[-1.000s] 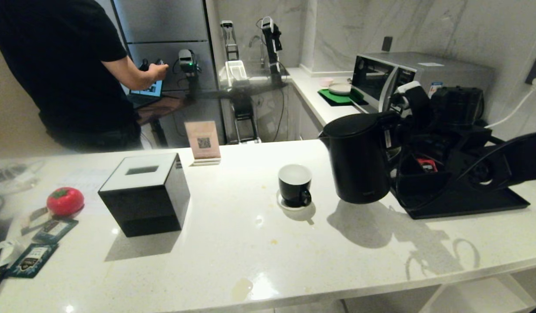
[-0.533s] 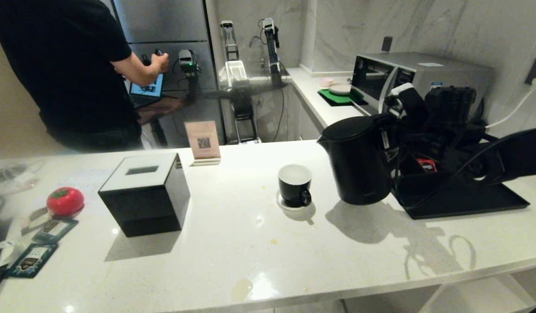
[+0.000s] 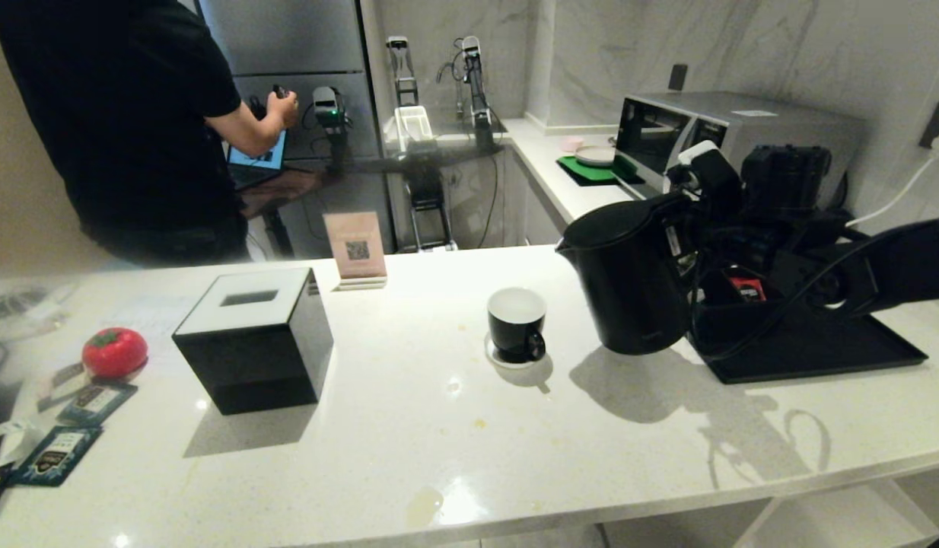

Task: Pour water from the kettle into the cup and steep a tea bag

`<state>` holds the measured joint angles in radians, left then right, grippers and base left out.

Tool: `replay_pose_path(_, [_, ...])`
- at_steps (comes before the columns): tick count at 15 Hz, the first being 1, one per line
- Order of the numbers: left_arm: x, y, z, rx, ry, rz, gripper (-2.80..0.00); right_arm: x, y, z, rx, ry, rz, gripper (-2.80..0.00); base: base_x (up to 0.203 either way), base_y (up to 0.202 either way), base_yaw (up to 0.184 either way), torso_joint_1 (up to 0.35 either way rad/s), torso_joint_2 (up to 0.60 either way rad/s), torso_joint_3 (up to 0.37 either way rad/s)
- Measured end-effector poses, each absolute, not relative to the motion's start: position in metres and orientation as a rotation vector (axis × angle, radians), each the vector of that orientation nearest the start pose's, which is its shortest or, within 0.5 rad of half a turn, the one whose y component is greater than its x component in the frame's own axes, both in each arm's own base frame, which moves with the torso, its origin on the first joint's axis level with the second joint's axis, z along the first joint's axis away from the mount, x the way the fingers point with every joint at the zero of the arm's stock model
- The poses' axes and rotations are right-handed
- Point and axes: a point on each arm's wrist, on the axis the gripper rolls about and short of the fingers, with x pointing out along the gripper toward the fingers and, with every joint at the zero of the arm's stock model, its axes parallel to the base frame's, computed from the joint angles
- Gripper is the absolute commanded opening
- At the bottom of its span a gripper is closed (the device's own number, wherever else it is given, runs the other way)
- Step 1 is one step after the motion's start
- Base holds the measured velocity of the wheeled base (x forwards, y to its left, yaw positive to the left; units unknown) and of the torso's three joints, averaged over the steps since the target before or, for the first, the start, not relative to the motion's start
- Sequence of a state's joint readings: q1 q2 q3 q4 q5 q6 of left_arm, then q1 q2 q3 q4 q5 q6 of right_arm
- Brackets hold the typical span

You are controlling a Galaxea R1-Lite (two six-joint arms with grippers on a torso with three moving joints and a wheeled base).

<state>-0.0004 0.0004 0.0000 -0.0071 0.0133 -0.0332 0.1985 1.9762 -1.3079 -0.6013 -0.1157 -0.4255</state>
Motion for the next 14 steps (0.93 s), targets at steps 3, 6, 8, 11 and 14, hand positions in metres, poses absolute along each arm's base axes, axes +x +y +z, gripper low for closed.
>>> replay_pose_path(3, [-0.023,0.0,0.076,-0.033,-0.007,0.013,-2.8,0.398,0.078,0.219,-0.463,0.046,0.098,-2.8,0.0,0.0,0.0,0.0,0.0,0.0])
replay_pose_path(6, [-0.023,0.0,0.076,-0.034,-0.007,0.012,-2.8,0.4,0.078,0.218,-0.489,0.046,0.1,-2.8,0.0,0.0,0.0,0.0,0.0,0.0])
replay_pose_path(8, [-0.023,0.0,0.076,-0.033,-0.007,0.013,-2.8,0.401,0.081,0.217,-0.496,0.044,0.106,-2.8,0.0,0.0,0.0,0.0,0.0,0.0])
replay_pose_path(11, [-0.023,0.0,0.076,-0.034,-0.007,0.013,-2.8,0.403,0.087,0.217,-0.518,0.037,0.12,-2.8,0.0,0.0,0.0,0.0,0.0,0.0])
replay_pose_path(14, [-0.023,0.0,0.076,-0.034,-0.007,0.013,-2.8,0.406,0.093,0.216,-0.535,0.036,0.133,-2.8,0.0,0.0,0.0,0.0,0.0,0.0])
